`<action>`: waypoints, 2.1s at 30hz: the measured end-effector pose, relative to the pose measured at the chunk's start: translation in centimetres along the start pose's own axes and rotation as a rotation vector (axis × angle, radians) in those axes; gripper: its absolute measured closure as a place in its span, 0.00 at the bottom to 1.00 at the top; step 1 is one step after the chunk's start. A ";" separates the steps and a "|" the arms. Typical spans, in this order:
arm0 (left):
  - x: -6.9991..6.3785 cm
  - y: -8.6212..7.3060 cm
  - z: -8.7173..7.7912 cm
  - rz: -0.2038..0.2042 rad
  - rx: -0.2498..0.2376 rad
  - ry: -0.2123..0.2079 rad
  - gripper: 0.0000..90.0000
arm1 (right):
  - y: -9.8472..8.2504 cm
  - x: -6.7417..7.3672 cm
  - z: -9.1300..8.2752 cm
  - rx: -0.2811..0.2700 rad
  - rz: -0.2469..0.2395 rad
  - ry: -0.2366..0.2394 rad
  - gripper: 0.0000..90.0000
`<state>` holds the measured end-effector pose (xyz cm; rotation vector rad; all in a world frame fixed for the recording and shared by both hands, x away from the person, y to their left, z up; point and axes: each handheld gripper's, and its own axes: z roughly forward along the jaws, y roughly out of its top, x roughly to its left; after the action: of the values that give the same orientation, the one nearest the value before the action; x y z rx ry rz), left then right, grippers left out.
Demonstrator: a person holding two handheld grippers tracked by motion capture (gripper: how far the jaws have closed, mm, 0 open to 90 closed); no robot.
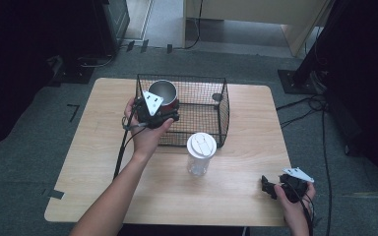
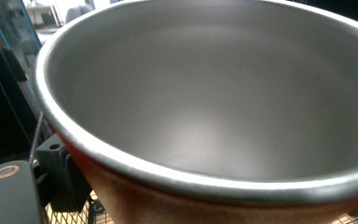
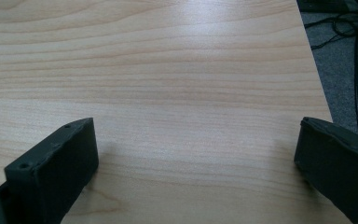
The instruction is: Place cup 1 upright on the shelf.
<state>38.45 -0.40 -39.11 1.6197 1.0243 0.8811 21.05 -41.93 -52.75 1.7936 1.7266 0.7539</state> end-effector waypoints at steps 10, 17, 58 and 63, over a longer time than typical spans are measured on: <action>-0.3 0.4 2.2 0.020 0.118 -0.026 0.10 | 0.0 0.0 0.0 0.000 0.000 0.000 0.00; 0.0 0.5 3.6 0.015 0.186 -0.018 0.10 | 0.0 0.0 0.0 0.000 0.000 0.000 0.00; 1.3 -1.7 8.0 0.008 0.556 -0.010 0.09 | 0.0 0.0 0.0 0.000 0.000 0.000 0.00; 1.3 -1.8 8.1 0.007 0.578 -0.016 0.09 | 0.0 0.0 0.0 0.000 0.000 0.000 0.00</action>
<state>45.86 -1.78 -42.75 2.0998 1.3433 0.6006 21.05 -41.93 -52.75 1.7936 1.7268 0.7539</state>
